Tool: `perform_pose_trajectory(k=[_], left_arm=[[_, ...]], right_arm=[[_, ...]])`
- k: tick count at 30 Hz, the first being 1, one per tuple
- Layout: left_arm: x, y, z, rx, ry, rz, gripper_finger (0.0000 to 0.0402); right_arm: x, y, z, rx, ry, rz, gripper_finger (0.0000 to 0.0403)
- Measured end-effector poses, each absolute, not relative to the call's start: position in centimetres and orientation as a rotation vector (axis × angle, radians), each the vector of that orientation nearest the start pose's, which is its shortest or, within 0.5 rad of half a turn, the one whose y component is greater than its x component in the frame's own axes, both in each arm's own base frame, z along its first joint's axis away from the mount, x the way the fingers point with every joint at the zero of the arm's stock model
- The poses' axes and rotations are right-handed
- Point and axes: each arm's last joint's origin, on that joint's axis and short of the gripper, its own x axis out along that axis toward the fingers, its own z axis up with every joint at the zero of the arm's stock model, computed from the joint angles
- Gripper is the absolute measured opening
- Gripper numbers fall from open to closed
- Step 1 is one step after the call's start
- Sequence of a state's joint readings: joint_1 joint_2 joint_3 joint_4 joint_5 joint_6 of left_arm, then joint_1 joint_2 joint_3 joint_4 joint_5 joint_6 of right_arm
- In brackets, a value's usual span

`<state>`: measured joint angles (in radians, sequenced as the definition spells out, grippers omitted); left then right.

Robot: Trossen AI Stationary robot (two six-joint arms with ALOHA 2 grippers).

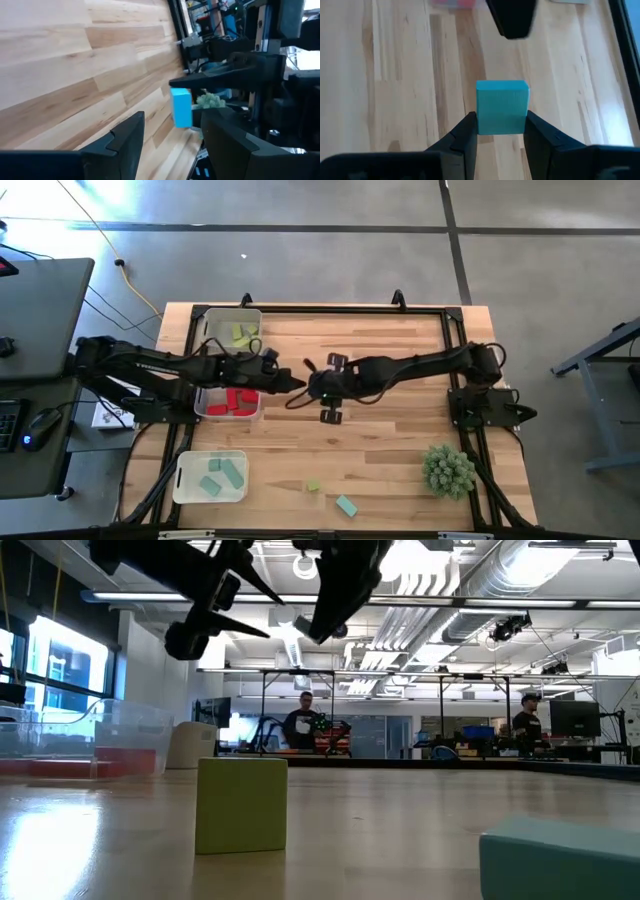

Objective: Sort & place blocks by color
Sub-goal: Put the light blue block into the white bin

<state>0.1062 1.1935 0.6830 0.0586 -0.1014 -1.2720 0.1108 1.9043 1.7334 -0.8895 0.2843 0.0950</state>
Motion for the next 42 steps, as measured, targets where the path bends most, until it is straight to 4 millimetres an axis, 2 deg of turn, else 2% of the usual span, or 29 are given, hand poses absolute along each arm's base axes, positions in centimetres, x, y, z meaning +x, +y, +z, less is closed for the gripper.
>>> perform_pose_trajectory(k=[4, 9, 22, 36, 42], left_arm=[[25.6, 2.9, 23.2, -1.252, 0.304, 0.457, 0.0186], [26.2, 2.9, 22.4, -1.267, 0.332, 0.45, 0.0186], [27.1, 3.4, 21.2, -1.271, 0.342, 0.459, 0.018], [27.4, 3.9, 21.6, -1.225, 0.296, 0.439, 0.0066], [27.3, 3.9, 21.5, -1.191, 0.307, 0.429, 0.0035]], right_arm=[[41.1, 3.9, 27.6, -0.159, 1.038, -0.201, 0.0102], [41.6, 3.9, 27.2, -0.183, 1.024, -0.201, 0.0102], [42.0, 3.9, 27.3, -0.173, 0.979, -0.2, 0.0102], [42.0, 3.8, 27.3, -0.172, 0.978, -0.204, 0.0101], [42.0, 3.8, 27.3, -0.179, 0.981, -0.208, 0.0101]])
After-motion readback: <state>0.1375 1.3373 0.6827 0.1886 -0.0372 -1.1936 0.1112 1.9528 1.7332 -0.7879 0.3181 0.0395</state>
